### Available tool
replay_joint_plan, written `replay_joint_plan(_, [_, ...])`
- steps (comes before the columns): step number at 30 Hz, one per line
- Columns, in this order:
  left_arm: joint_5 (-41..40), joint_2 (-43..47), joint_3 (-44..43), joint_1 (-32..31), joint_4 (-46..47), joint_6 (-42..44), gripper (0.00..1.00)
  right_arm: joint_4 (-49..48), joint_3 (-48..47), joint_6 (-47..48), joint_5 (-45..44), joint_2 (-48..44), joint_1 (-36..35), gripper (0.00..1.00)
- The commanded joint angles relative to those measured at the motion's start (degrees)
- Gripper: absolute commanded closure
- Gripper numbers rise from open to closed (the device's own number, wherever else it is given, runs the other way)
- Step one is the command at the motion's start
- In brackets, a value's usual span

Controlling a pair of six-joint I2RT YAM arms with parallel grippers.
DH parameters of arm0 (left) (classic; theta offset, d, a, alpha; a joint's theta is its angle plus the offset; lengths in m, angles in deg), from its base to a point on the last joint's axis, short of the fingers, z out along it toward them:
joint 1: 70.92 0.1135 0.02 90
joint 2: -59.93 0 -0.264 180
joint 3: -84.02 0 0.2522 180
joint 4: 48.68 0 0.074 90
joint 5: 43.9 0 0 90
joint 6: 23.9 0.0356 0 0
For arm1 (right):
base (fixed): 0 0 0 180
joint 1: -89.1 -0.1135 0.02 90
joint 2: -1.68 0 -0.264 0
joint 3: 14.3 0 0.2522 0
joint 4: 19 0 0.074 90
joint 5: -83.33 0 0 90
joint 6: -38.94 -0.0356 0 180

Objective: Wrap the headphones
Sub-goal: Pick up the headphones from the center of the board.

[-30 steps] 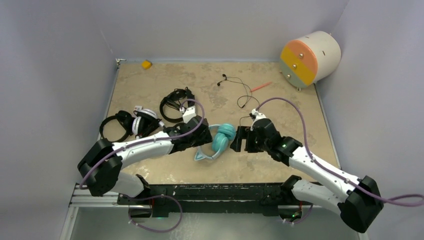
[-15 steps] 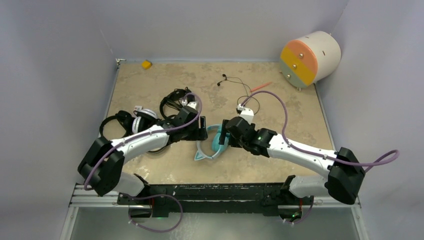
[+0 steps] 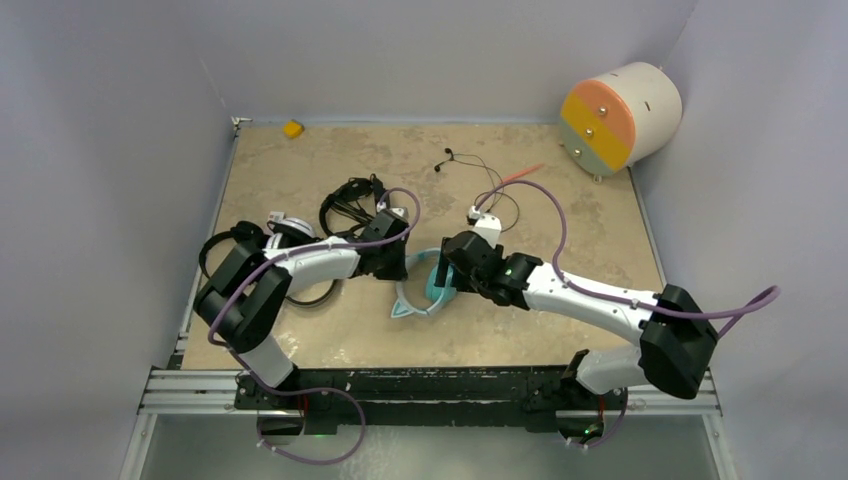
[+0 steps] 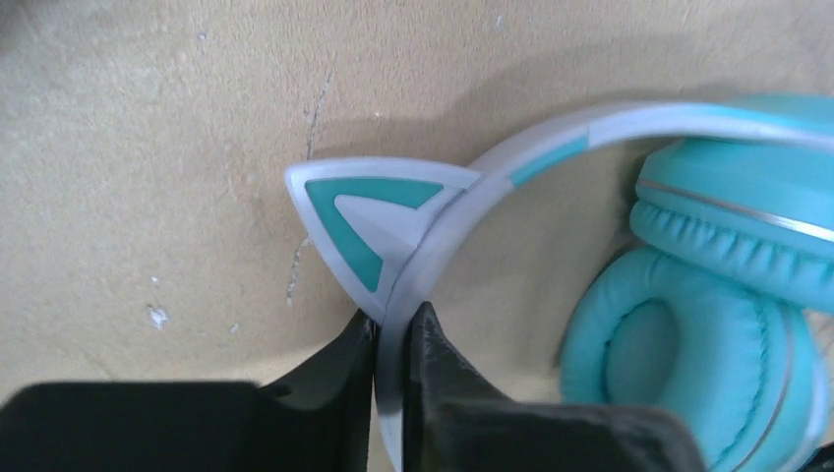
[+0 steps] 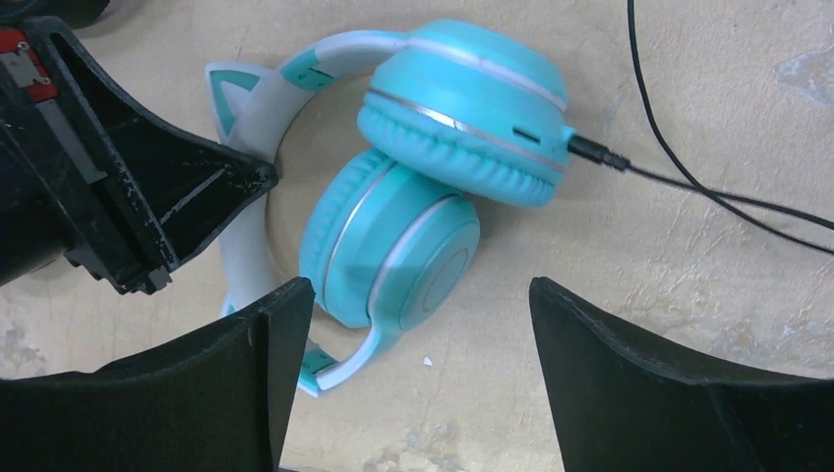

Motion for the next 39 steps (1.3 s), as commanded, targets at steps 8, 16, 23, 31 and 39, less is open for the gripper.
replay_joint_plan(8, [-34.9, 10.0, -7.5, -10.6, -11.8, 5.0, 1.00, -17.6, 6.9, 24.6, 12.0, -16.6, -0.3, 0.22])
replay_joint_plan(16, [-42.4, 16.9, -7.8, -14.5, -12.6, 3.1, 1.00, -18.4, 6.9, 31.0, 15.4, -21.2, -0.3, 0.85])
replay_joint_plan(23, [-40.4, 22.6, -3.5, -16.2, -5.7, 6.9, 1.00, -25.3, 5.0, 30.6, 16.5, -16.2, -0.2, 1.00])
replay_joint_plan(31, [-42.0, 24.7, -3.0, -16.2, -5.0, 7.5, 1.00, -19.8, -4.7, 25.1, 6.3, -2.4, -0.3, 1.00])
replay_joint_plan(39, [-50.2, 28.1, 0.6, -16.2, 0.4, 7.1, 1.00, -9.3, -6.4, 12.8, 0.2, 2.3, -0.2, 1.00])
